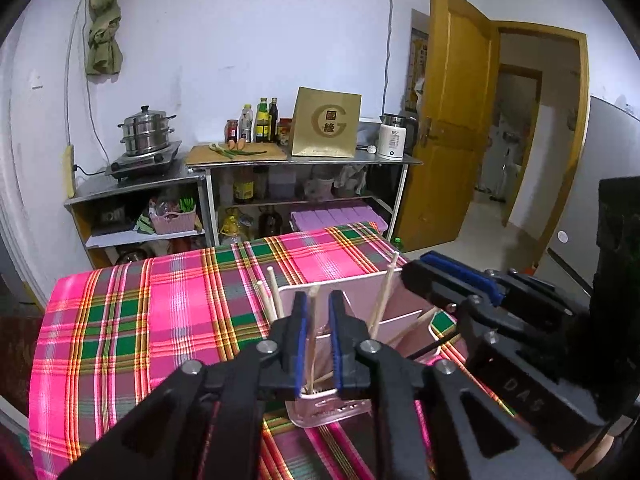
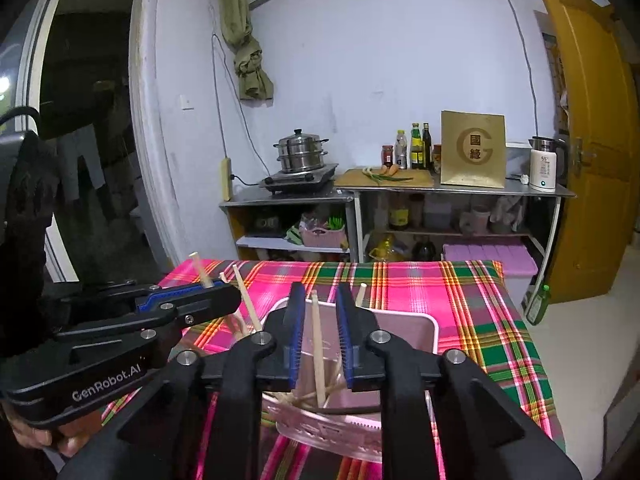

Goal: Organize utensils
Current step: 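Open the left tool over the basket while the right tool releases its chopstick into it, then move the open right tool down to a wooden chopstick on the cloth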

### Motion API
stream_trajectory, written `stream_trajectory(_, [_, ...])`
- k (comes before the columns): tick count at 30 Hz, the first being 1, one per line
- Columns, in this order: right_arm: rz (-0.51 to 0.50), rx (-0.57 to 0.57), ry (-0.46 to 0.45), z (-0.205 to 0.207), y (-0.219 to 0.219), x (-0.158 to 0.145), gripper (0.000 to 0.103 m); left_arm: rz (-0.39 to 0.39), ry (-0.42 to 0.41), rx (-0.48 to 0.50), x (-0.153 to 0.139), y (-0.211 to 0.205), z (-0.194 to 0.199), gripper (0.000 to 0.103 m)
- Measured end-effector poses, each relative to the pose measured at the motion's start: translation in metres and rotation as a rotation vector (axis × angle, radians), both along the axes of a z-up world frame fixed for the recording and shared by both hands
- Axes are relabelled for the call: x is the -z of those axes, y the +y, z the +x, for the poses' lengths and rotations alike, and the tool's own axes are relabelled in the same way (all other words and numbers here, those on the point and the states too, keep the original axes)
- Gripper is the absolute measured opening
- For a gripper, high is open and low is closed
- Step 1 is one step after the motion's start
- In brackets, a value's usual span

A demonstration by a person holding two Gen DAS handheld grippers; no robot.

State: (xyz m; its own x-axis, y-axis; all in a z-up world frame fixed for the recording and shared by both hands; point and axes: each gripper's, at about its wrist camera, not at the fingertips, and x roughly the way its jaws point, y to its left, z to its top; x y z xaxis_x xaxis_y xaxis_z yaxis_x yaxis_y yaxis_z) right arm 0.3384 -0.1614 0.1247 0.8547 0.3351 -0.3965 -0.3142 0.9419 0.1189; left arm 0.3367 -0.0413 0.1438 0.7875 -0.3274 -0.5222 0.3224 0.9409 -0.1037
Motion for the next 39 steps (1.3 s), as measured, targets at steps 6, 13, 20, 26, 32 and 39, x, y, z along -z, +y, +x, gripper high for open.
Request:
stream_trajectory(6, [-0.002,-0.004,-0.012,-0.025,-0.009,-0.006,0.016,-0.028,-0.001,-0.008,-0.003,0.010,-0.019,0.026])
stream_trajectory(13, [0.013,-0.020,-0.019,-0.077,-0.028,-0.001,0.016,-0.035,-0.028,-0.037,0.004,0.020,-0.071,0.027])
stream_trajectory(20, [0.007,-0.042,-0.001,-0.145,-0.049,0.023,0.019,-0.049,-0.001,-0.062,0.034,0.022,-0.132,0.027])
stream_trajectory(26, [-0.014,-0.038,0.009,-0.200,-0.060,0.043,0.019,-0.062,0.026,-0.067,0.060,0.020,-0.181,0.027])
stream_trajectory(32, [-0.015,-0.009,0.033,-0.242,-0.068,0.063,0.020,-0.059,0.031,-0.080,0.080,0.017,-0.224,0.029])
stream_trajectory(39, [-0.009,0.010,0.071,-0.266,-0.080,0.081,0.020,-0.048,0.037,-0.099,0.098,0.018,-0.256,0.041])
